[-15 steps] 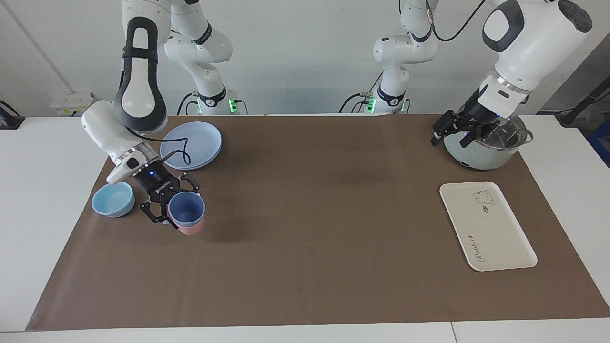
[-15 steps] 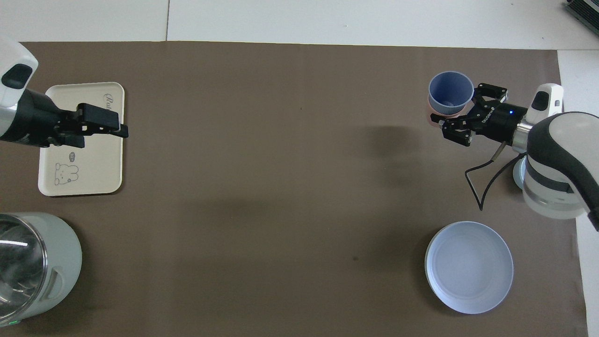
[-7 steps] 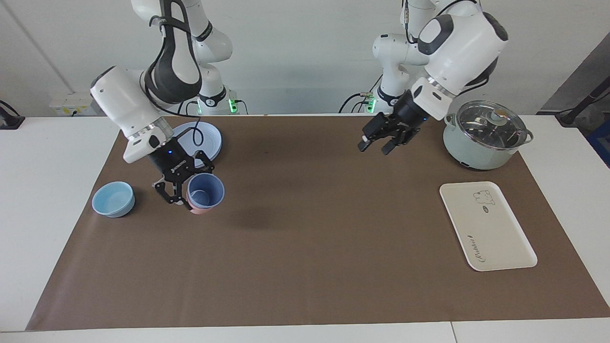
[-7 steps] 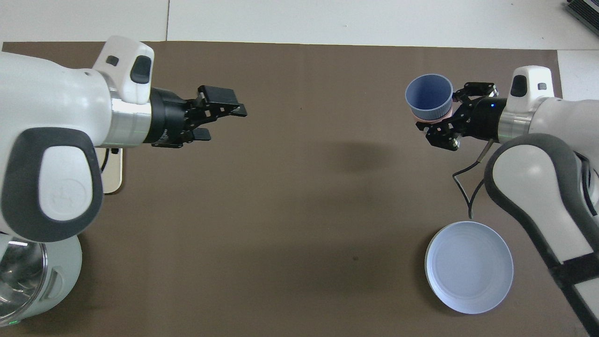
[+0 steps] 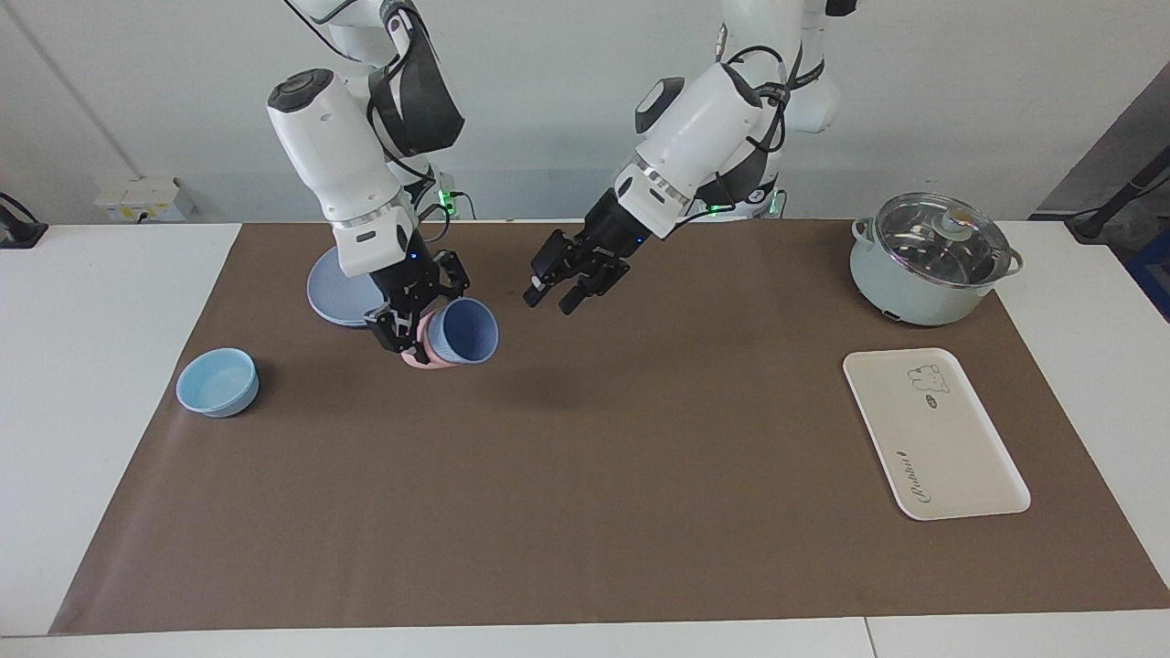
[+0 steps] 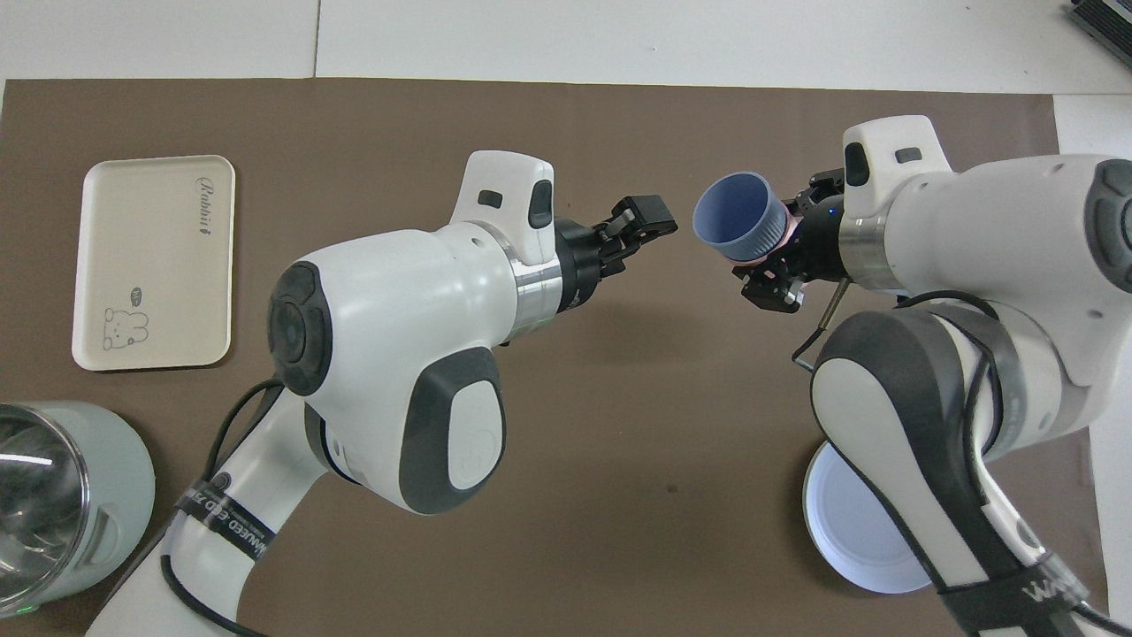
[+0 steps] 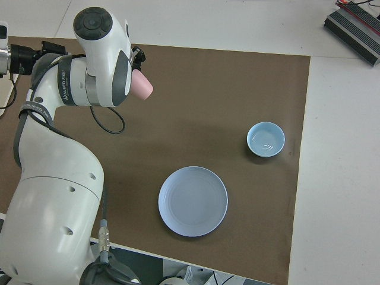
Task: Place cup on tray
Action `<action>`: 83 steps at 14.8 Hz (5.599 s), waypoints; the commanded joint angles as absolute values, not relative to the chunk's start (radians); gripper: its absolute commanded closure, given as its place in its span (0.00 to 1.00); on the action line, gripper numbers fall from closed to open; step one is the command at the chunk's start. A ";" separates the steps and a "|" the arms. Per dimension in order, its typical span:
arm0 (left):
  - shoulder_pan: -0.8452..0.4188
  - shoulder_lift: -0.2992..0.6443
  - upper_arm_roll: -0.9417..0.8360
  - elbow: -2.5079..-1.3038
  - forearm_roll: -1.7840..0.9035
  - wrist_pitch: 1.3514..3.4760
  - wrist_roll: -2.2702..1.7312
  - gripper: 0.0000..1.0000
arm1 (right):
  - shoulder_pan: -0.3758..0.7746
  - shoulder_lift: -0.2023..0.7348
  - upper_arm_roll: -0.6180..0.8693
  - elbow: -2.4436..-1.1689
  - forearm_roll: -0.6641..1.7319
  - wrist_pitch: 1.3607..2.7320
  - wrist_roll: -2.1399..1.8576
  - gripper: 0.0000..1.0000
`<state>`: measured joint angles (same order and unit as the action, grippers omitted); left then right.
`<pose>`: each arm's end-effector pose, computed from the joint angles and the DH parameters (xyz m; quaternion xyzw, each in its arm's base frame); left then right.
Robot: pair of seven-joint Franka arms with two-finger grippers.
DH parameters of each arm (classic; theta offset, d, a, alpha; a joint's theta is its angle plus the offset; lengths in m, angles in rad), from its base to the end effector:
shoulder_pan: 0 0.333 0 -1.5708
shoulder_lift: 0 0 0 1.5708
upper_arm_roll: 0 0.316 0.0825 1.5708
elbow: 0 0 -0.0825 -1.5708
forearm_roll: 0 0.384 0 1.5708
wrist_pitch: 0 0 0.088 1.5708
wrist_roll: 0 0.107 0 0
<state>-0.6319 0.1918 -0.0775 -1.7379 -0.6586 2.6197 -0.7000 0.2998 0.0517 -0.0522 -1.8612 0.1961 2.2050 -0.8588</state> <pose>0.5155 -0.4188 0.5390 0.8894 0.2080 0.0791 0.3993 0.5833 0.1548 0.5167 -0.8618 -0.4785 -0.1638 0.0376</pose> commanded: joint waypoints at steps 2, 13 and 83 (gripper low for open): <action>-0.686 0.218 -0.058 -1.715 -0.684 2.684 -0.739 0.40 | 0.322 0.045 -0.052 -1.850 0.088 2.184 -0.839 1.00; -0.736 0.374 -0.060 -1.609 -0.678 2.781 -0.825 0.62 | 0.344 0.038 -0.038 -1.852 -0.038 2.192 -0.839 1.00; 0.176 0.247 -0.043 -1.591 -0.321 1.992 0.275 0.00 | -0.083 0.272 -0.043 -2.031 1.763 2.451 -2.140 0.00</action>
